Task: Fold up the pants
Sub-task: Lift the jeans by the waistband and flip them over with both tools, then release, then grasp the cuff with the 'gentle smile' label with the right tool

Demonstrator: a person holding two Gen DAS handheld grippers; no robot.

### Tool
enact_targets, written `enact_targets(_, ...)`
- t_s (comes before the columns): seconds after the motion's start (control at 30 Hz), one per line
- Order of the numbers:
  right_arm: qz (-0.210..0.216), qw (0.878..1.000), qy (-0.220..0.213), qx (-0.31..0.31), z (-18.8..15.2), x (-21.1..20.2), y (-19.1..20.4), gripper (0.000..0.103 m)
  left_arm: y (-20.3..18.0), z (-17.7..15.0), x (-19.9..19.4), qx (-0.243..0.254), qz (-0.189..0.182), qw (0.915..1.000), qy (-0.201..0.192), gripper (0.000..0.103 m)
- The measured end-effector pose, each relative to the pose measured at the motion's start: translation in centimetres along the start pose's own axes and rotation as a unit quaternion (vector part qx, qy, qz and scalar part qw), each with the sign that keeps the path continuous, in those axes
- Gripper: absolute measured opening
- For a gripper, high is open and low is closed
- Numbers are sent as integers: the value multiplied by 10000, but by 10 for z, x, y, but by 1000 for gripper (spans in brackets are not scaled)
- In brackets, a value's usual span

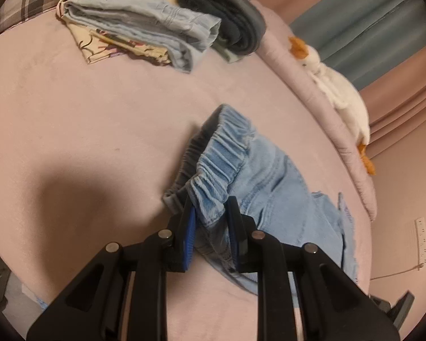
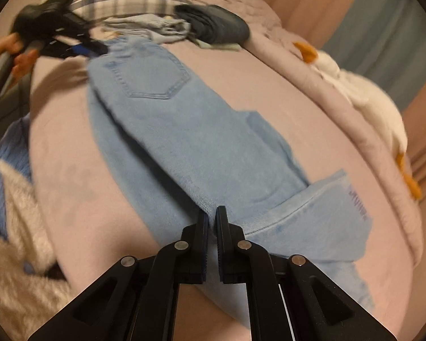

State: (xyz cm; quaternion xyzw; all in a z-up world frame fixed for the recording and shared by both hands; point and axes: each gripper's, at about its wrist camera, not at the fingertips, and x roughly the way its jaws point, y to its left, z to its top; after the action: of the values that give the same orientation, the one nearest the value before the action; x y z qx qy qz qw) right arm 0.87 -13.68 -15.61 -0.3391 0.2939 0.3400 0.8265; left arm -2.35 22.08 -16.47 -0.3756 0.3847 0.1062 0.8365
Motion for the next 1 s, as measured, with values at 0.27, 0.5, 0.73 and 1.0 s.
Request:
enact_targets(0.27, 35, 9964, 374, -763, -21, 28, 42, 7, -5, -6, -4, 673, 793, 9945, -82, 42)
enact_targets(0.5, 974, 9936, 267, 511, -18, 3, -6, 18, -25, -28, -36, 1640, 1238, 9778, -416, 41)
enact_targets(0.73, 1276, 9634, 11, 2359, -33, 13, -59, 18, -88, -60, -14, 2601, 295, 9651, -43, 41)
enact_targets(1.0, 1687, 9363, 324, 3063, -48, 34, -80, 23, -148, -120, 53, 3768, -75, 9230, 773, 41)
